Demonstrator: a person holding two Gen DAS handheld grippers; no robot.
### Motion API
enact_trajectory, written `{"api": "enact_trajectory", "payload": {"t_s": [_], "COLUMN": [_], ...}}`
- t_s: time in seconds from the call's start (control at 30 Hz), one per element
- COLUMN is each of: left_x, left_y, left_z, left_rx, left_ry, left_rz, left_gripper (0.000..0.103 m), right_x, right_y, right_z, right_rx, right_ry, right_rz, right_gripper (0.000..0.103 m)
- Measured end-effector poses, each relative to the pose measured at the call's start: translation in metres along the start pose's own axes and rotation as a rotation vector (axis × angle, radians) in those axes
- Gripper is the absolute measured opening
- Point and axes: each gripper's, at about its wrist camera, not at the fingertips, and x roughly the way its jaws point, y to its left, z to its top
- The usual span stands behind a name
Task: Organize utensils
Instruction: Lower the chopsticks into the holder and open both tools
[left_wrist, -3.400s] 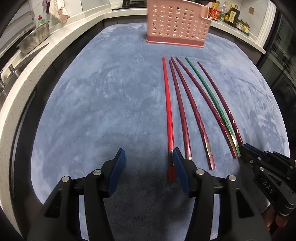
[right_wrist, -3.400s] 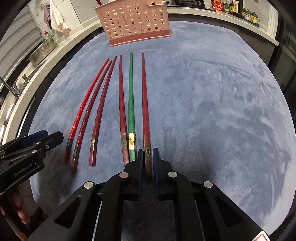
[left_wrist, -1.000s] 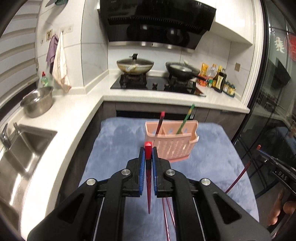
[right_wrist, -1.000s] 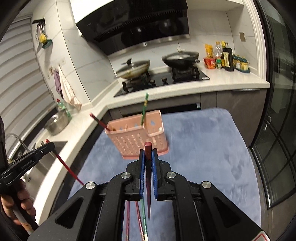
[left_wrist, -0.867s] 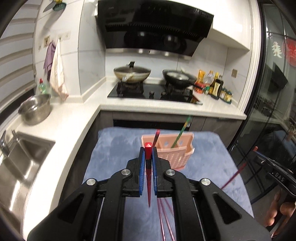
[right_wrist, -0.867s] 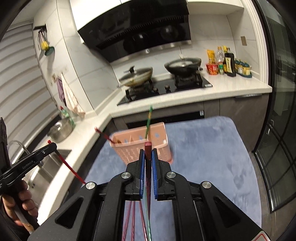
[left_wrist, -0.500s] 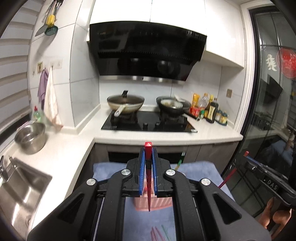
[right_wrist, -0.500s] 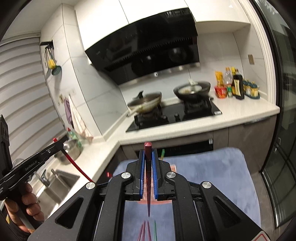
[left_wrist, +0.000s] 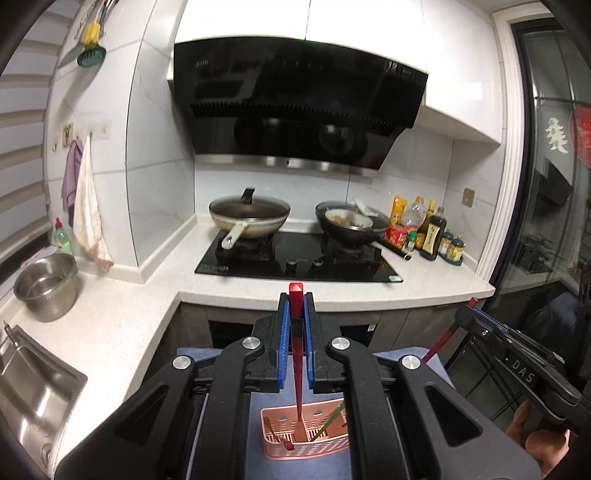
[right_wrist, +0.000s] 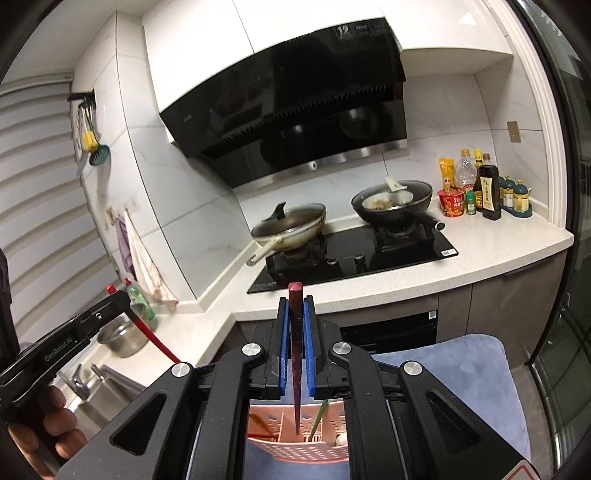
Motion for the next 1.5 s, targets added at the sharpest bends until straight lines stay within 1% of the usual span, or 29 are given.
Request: {"api": "enact_trajectory", "payload": {"t_s": [0.27,0.47,0.67,0.73,0.77,0.83,0.9,1.07,1.27,1.4,1.5], "left_x": [0.039,0.053,0.064,0.064,0.065,0.066,0.064,0.057,0.044,0.032,0.024], "left_y": [0.007,0.010,0.014,0.015,0.016,0.017,0.019,0.020,0.019,0.015,0.016], "left_z": [-0.024,-0.037,-0.045,-0.047,-0.048,-0.049,-0.052,-0.056,-0.060,-0.066,-0.074], "left_rx": [-0.010,-0.015,-0.028,-0.035,-0.033,-0.035,-0.036,-0.031,-0.022,-0.001,0.004], "left_ry": [0.086,0.122,0.155,0.153,0.155,0.163,0.165,0.165,0.163,0.160,0.169], "left_rz": [0.015,0.027,0.032,0.050,0.056,0.061,0.072,0.081,0.090,0.114,0.130], "left_gripper": [0.007,0.007,0.007,0.008,0.009,0.018,0.022,0.023,0.023,0.027,0.028], "right_x": [0.048,0.066,0.073,0.072,0.071,0.069,0.066,0.059,0.040,0.024,0.011], "right_y": [-0.008,-0.014,-0.015,-0.016,-0.015,-0.015,-0.014,-0.012,-0.008,-0.005,-0.005], "right_z": [-0.029,-0.050,-0.061,-0.063,-0.064,-0.065,-0.066,-0.069,-0.077,-0.087,-0.097], "right_rx": [-0.002,0.006,0.009,0.016,0.015,0.016,0.014,0.011,-0.009,-0.035,-0.046], "right_ry": [0.101,0.159,0.189,0.187,0.188,0.188,0.187,0.187,0.181,0.182,0.187], "right_rz": [-0.022,-0.030,-0.036,-0.038,-0.039,-0.040,-0.043,-0.043,-0.044,-0.055,-0.064], "right_gripper": [0.007,0.007,0.008,0.013,0.013,0.013,0.013,0.018,0.018,0.019,0.019]}}
